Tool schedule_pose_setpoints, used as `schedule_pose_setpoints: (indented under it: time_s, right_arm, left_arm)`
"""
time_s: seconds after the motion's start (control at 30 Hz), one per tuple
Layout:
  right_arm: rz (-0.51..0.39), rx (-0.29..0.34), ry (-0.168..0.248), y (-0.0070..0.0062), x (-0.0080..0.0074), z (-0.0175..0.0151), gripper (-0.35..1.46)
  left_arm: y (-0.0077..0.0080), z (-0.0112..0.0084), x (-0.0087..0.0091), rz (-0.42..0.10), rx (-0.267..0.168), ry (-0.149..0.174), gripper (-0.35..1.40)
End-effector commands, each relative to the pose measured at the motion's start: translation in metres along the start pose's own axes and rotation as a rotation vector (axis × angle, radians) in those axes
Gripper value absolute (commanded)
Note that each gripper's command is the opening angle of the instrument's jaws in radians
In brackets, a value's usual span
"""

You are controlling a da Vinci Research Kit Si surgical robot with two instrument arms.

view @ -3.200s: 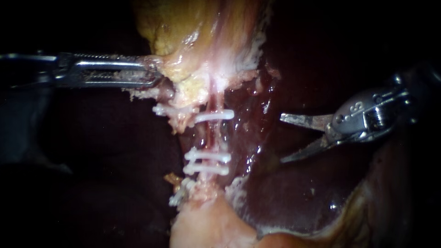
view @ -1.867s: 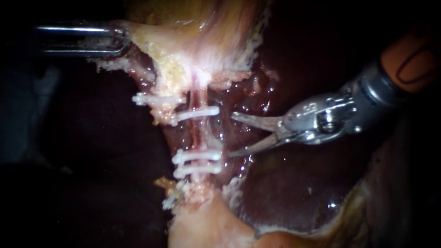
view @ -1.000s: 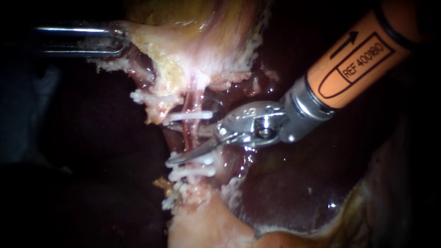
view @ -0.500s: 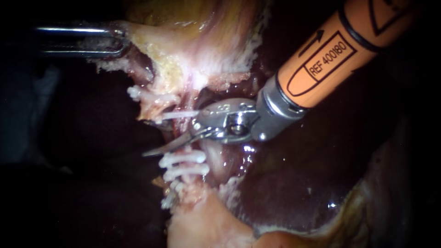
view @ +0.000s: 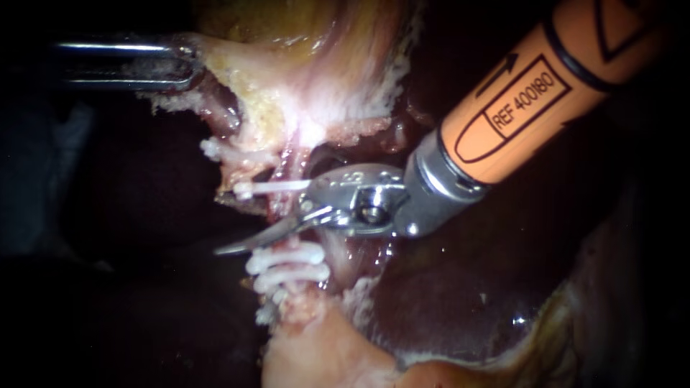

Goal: Go to the cutting position right tube

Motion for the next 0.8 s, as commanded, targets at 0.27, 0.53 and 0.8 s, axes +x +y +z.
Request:
schedule_pose_setpoints:
  time_s: [0.27, 0.53, 0.8]
  right_arm:
    - [-0.001, 0.012, 0.021, -0.0017, 0.0016, -0.0009, 1.29]
    - [-0.001, 0.012, 0.021, -0.0016, 0.0015, -0.0010, 1.29]
    - [-0.001, 0.012, 0.021, -0.0016, 0.0015, -0.0010, 1.29]
  left_arm:
    - [0.0000, 0.0000, 0.0000, 0.000, -0.001, 0.000, -0.35]
    - [0.0000, 0.0000, 0.0000, 0.000, -0.001, 0.000, -0.35]
    - [-0.0001, 0.0000, 0.0000, 0.000, -0.001, 0.000, -0.35]
